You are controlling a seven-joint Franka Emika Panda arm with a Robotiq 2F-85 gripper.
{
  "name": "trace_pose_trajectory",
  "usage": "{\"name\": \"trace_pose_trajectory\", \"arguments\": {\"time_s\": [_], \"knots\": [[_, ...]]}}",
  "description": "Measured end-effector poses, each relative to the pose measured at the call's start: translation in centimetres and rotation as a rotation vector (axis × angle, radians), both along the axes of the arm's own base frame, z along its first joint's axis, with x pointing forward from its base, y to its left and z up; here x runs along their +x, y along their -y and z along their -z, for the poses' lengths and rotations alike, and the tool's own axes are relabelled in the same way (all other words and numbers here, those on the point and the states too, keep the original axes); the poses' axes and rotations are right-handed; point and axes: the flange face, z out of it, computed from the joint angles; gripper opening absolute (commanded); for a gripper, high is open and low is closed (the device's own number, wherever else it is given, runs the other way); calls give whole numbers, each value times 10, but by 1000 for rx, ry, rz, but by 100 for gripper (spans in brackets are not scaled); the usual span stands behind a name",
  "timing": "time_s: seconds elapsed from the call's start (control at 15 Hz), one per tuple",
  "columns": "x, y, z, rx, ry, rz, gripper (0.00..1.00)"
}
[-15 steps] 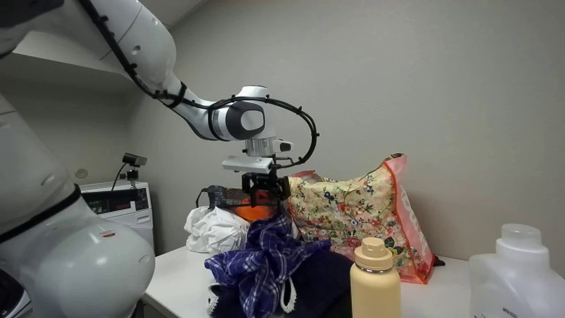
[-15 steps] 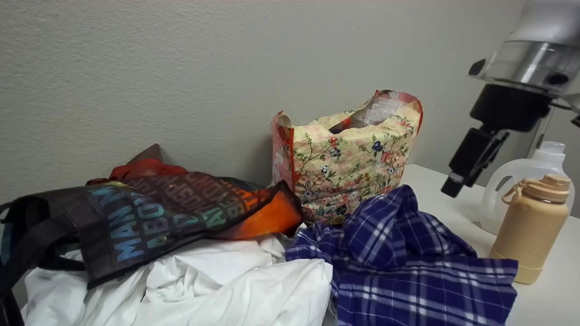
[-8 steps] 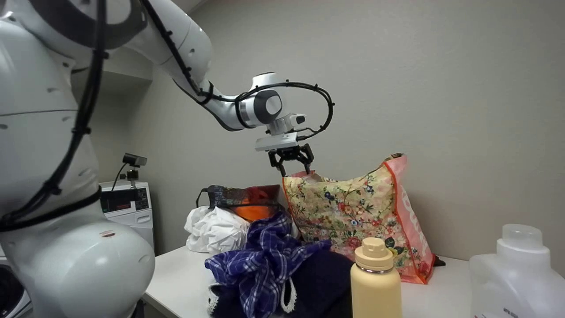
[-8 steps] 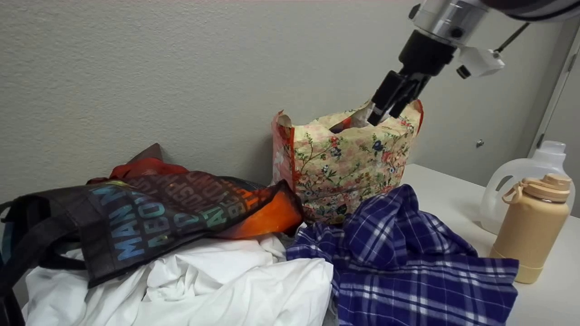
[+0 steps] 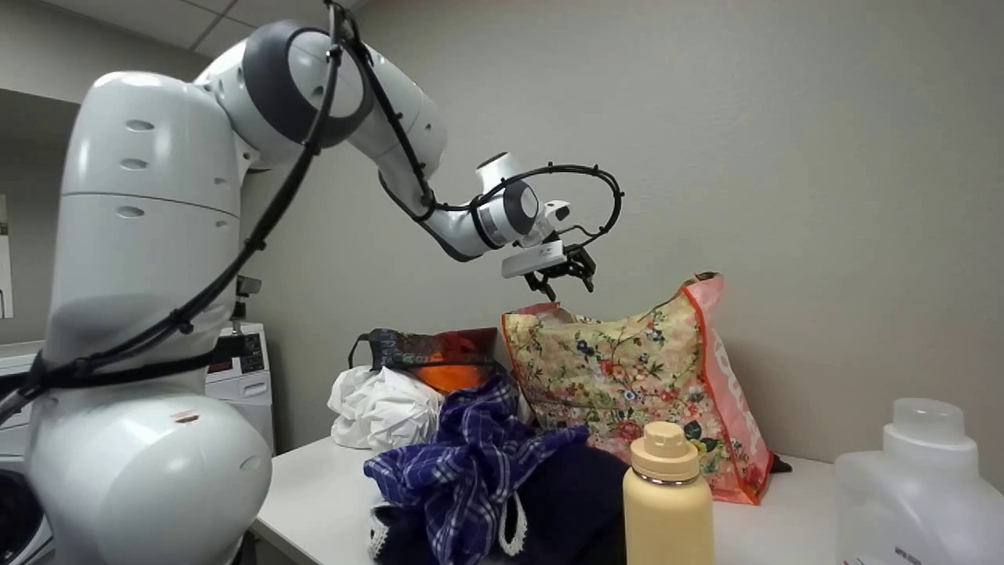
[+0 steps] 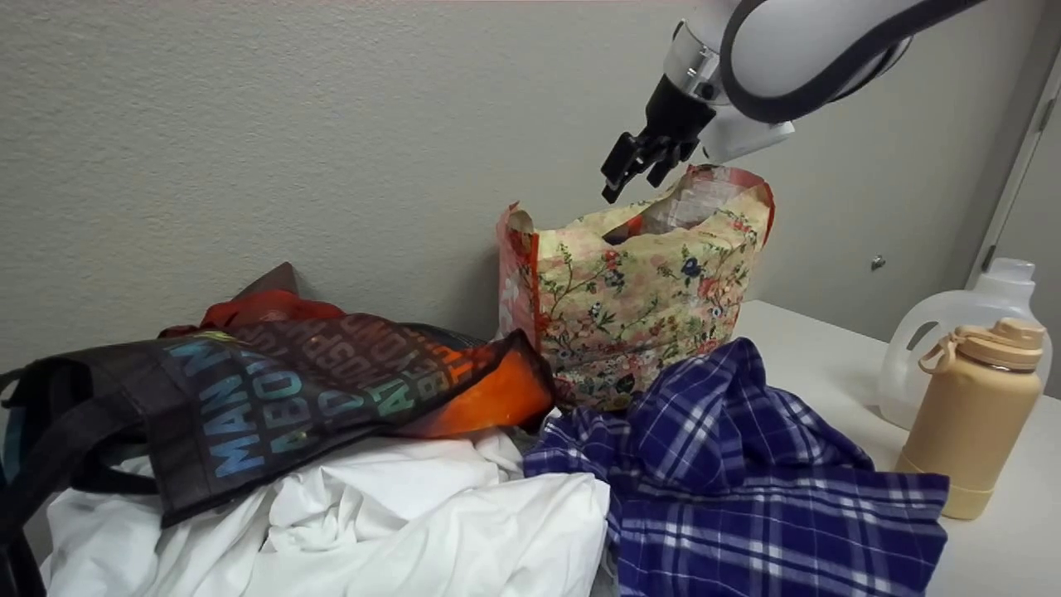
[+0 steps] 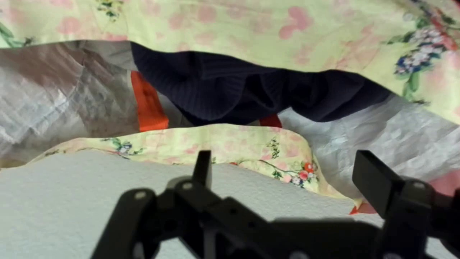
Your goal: Unpack the bag
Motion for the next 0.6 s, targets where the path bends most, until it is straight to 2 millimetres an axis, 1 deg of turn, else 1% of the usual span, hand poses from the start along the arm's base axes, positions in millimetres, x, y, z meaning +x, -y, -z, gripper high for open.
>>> {"name": "trace_pose_trajectory", "arguments": {"time_s": [0.13,0.27,0.6], "knots": [[14,5,10,-27,12,50,100],[24,12,22,-46,20,103,100],[37,24,63,-55,9,213,100]]}}
